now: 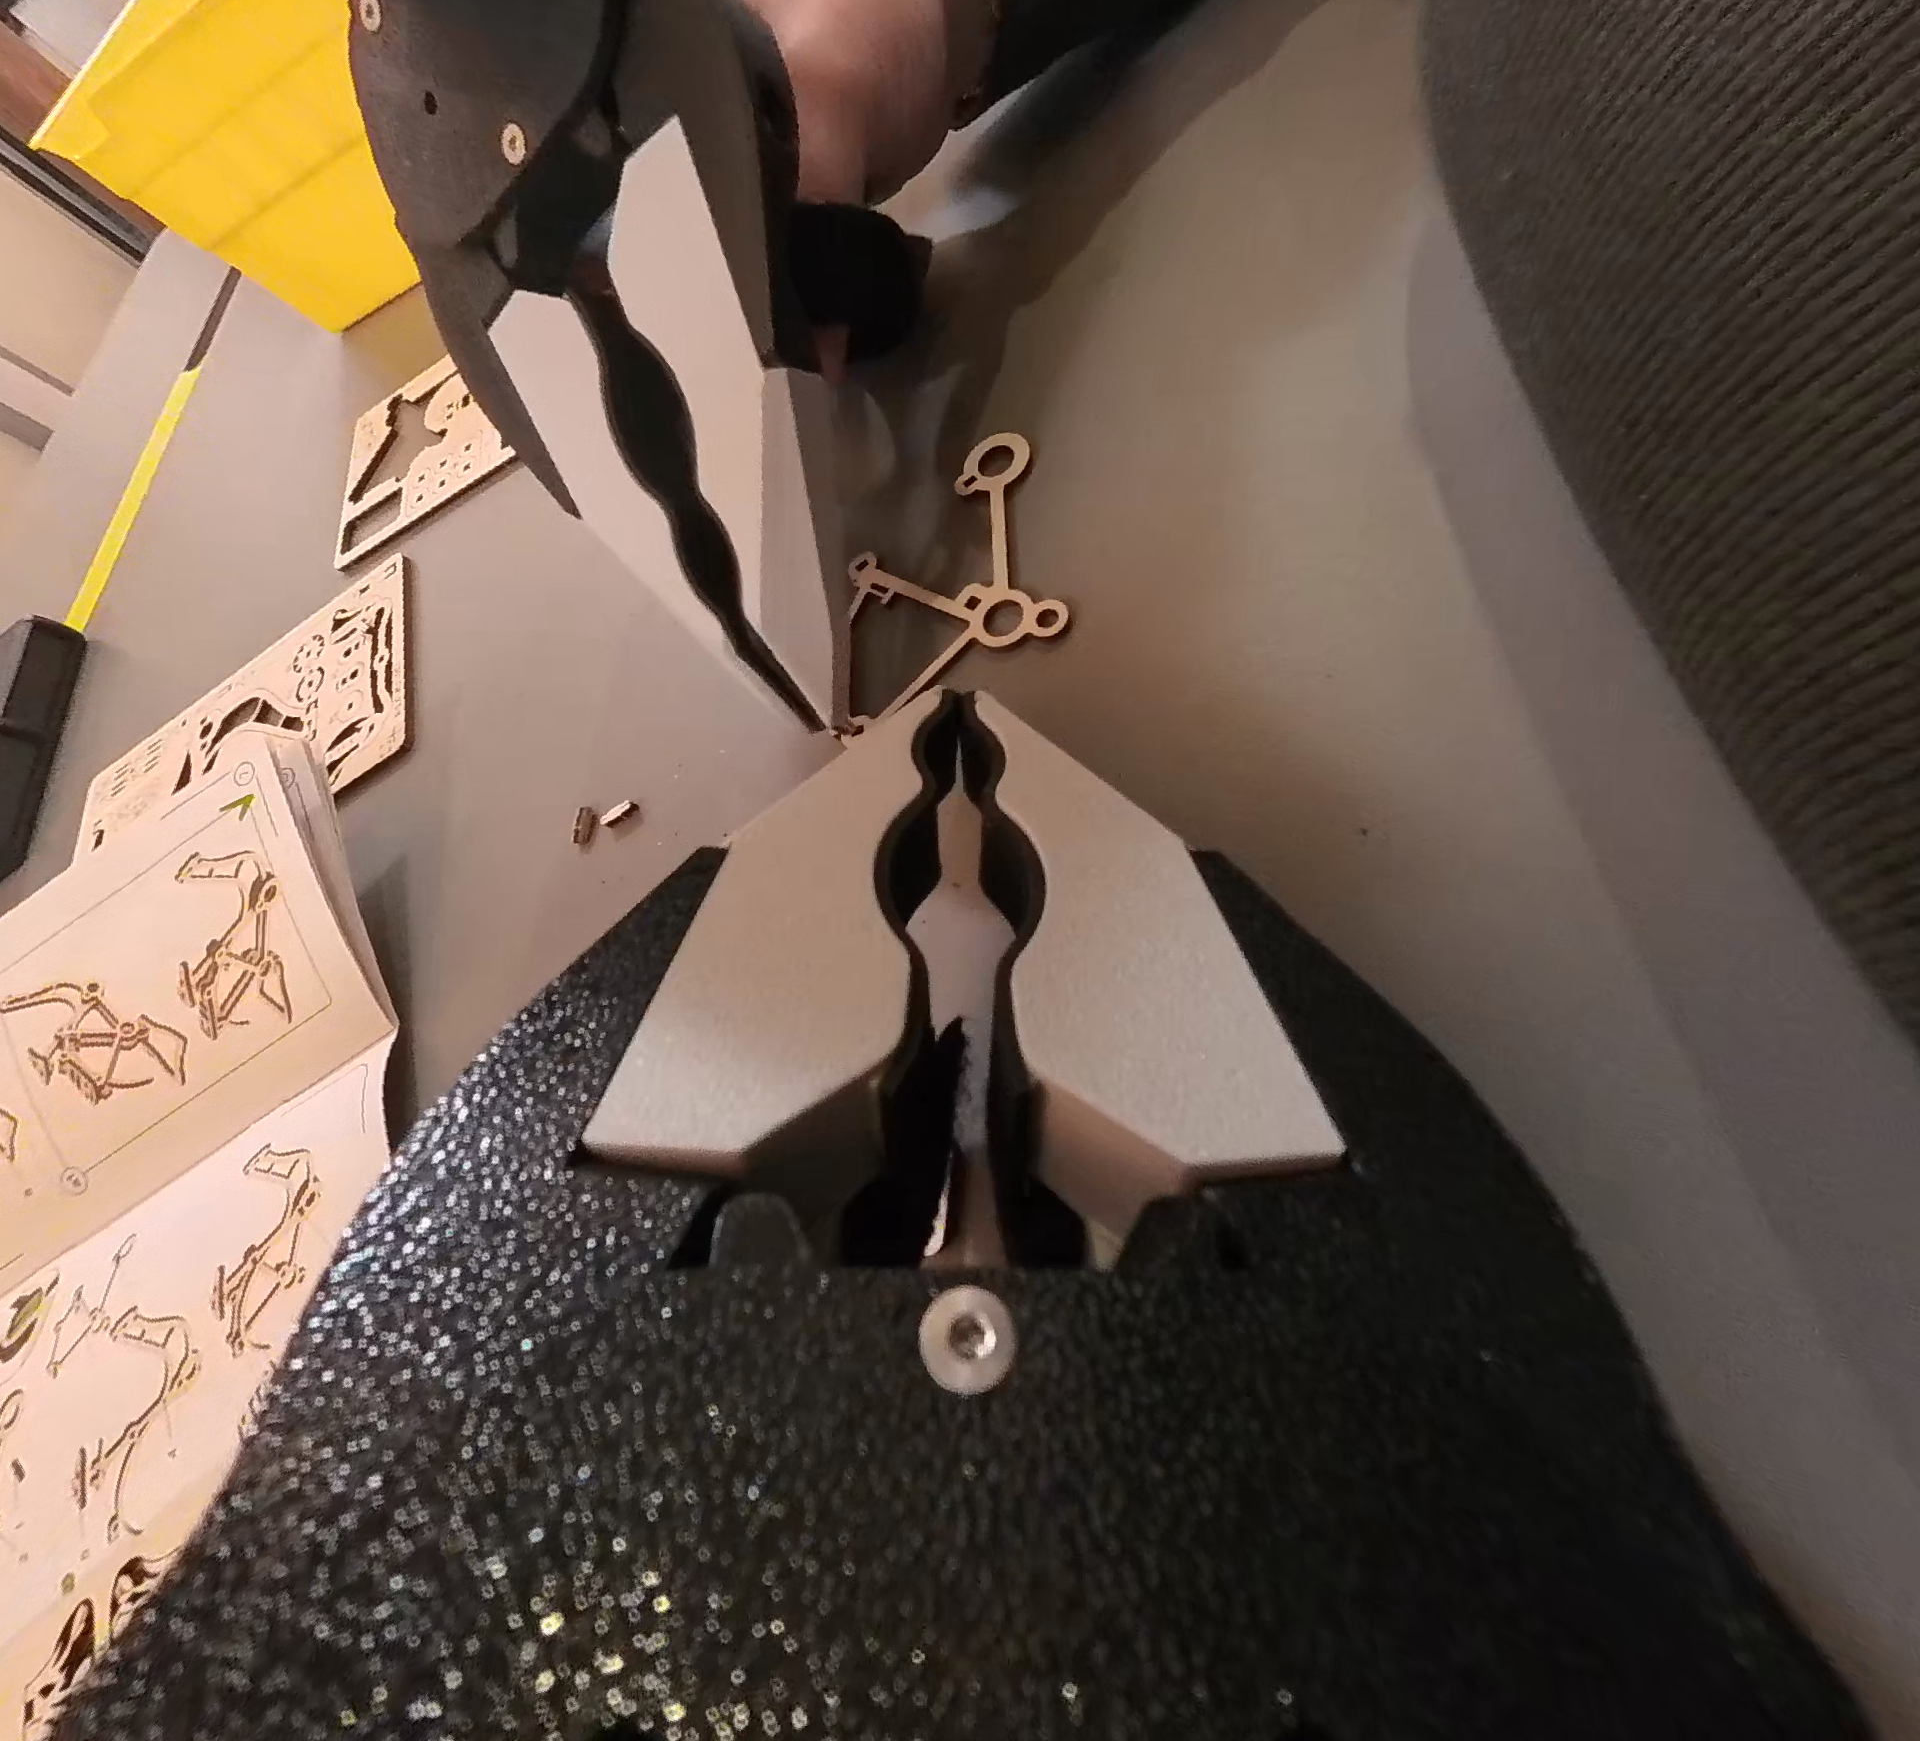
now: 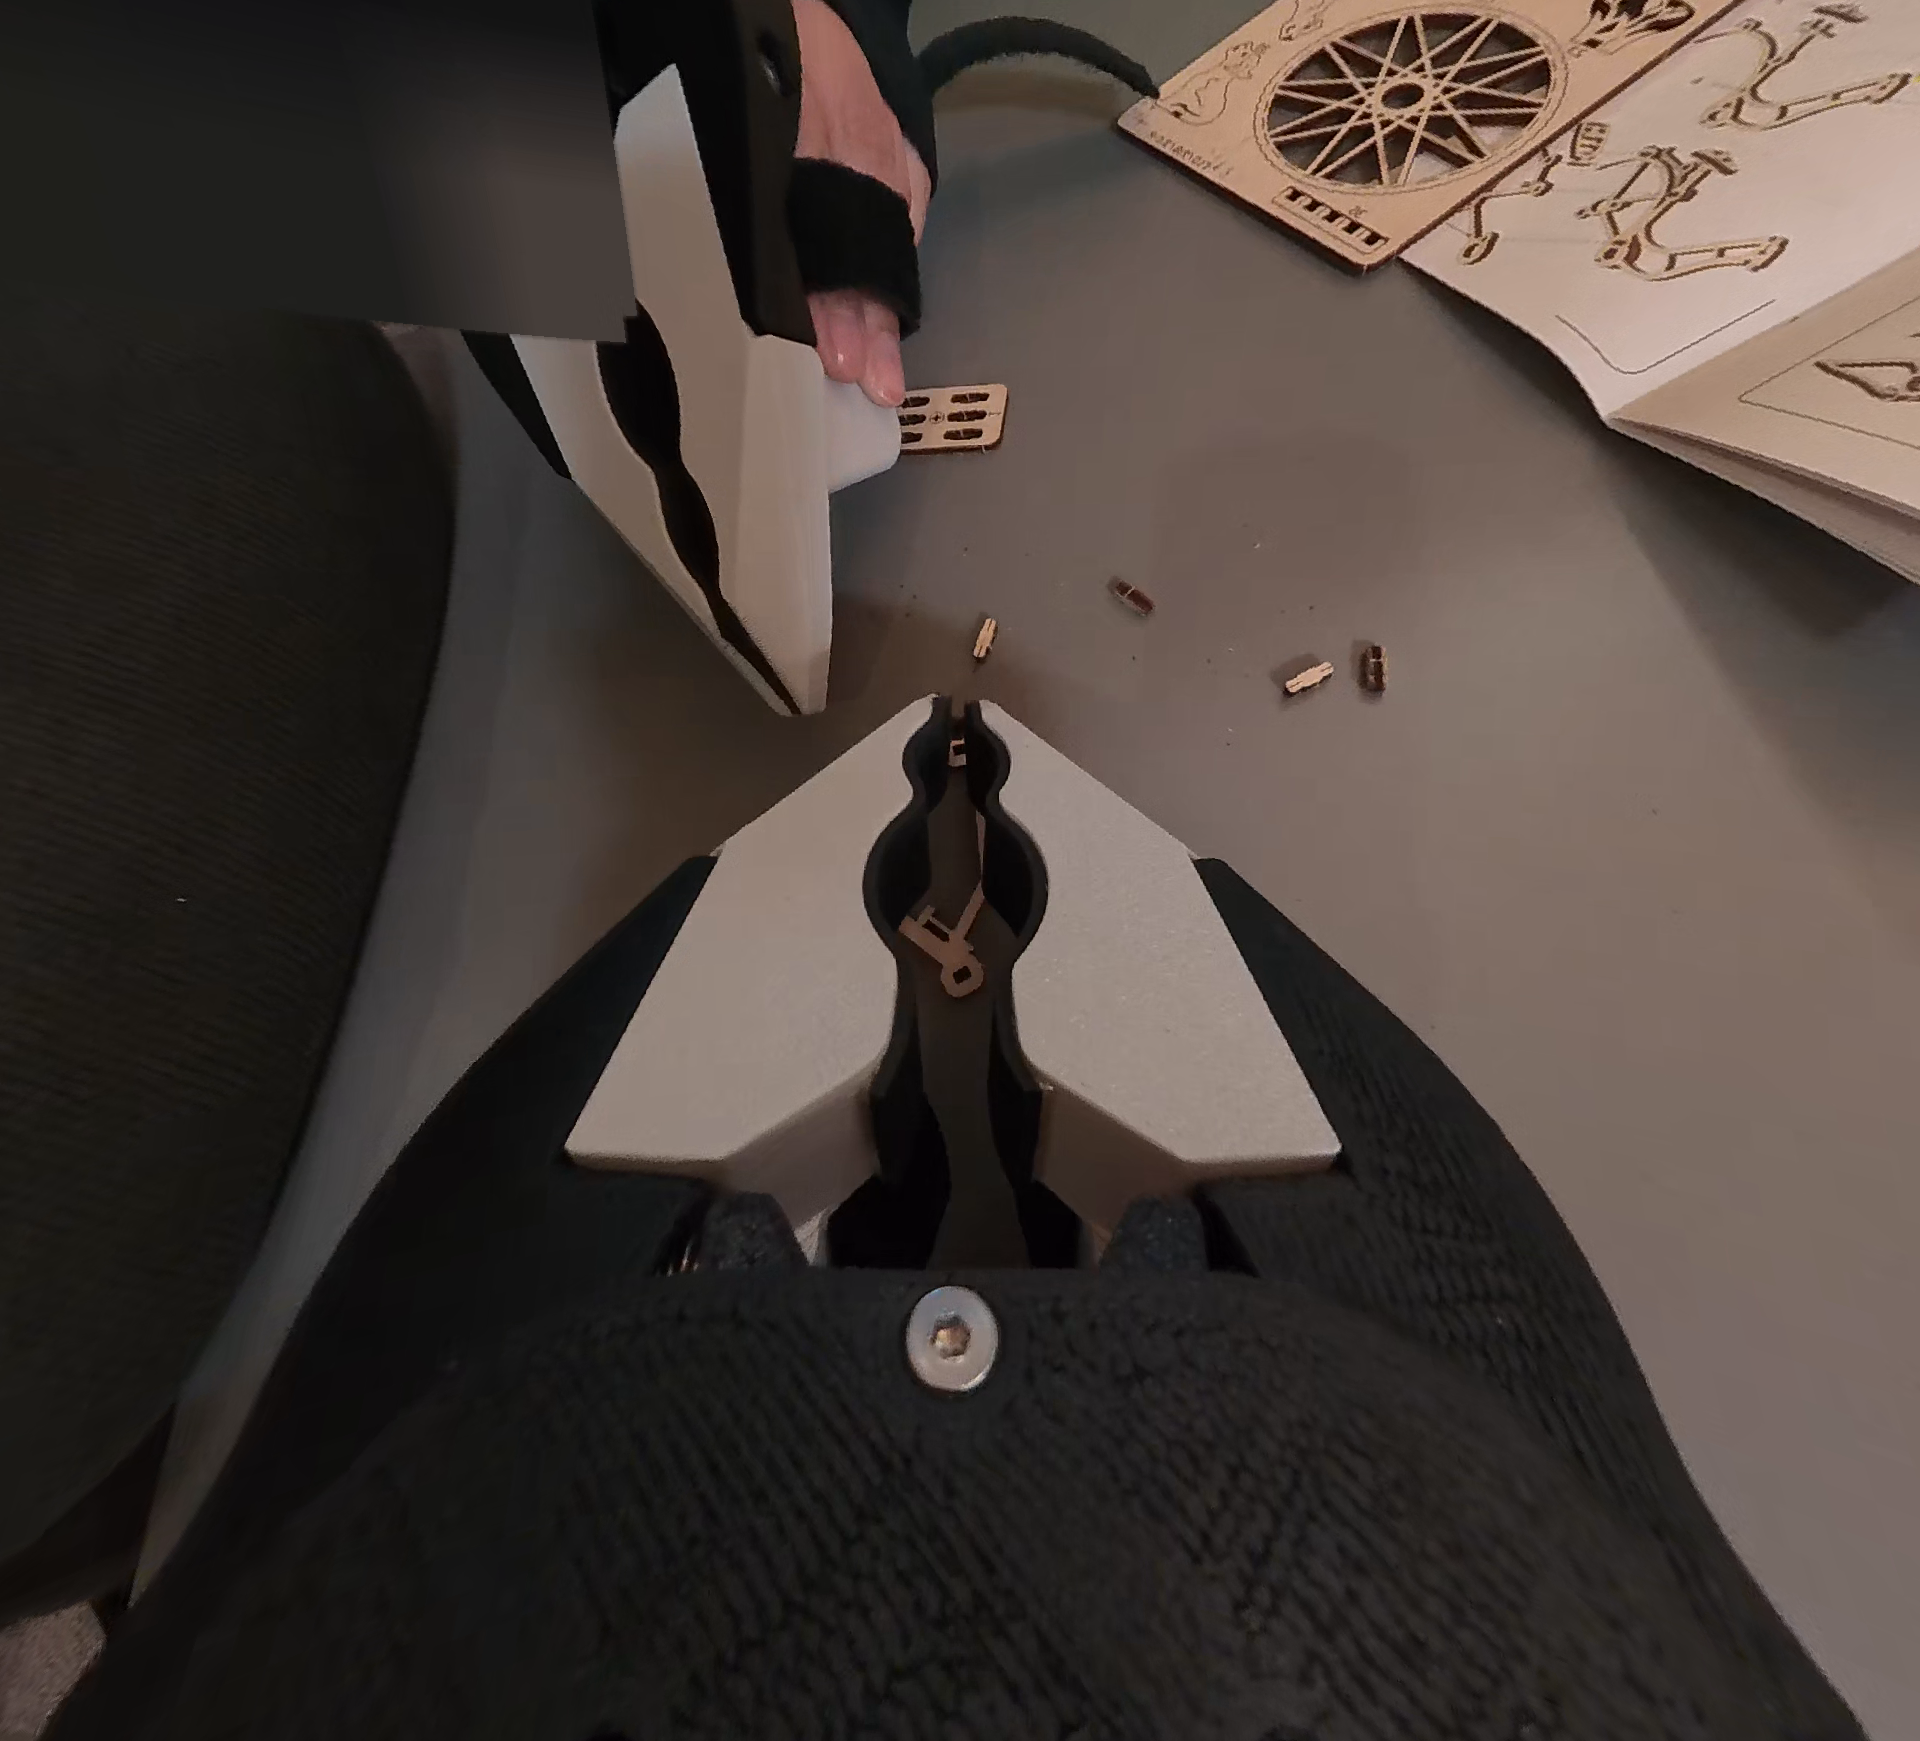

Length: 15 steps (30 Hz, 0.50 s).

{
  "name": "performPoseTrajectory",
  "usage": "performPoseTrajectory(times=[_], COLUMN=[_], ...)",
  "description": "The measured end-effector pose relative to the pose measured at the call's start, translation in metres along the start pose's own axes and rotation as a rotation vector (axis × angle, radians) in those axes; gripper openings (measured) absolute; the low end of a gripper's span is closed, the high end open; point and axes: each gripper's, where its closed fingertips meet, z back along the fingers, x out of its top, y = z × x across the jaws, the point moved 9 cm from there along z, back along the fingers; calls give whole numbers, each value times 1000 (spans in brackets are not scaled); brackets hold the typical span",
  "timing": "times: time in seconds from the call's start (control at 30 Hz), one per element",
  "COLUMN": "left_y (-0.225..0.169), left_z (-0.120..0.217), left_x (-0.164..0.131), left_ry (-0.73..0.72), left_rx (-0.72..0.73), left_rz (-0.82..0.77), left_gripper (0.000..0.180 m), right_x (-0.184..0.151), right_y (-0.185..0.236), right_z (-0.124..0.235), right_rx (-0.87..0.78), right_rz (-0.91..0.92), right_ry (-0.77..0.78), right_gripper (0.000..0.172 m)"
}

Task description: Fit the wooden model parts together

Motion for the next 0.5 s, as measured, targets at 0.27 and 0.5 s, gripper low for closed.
performPoseTrajectory(times=[0.27, 0.5], left_y=[0, 1], left_z=[-1, 0], left_x=[0, -1], left_ry=[7, 4], left_rx=[-6, -17], left_rz=[0, 7], left_gripper=[0, 0], right_x=[3, 6], right_y=[-6, -23], right_z=[9, 40], right_rx=[-23, -100], right_rz=[-25, -99], right_ry=[-81, -241], right_gripper=[1, 1])
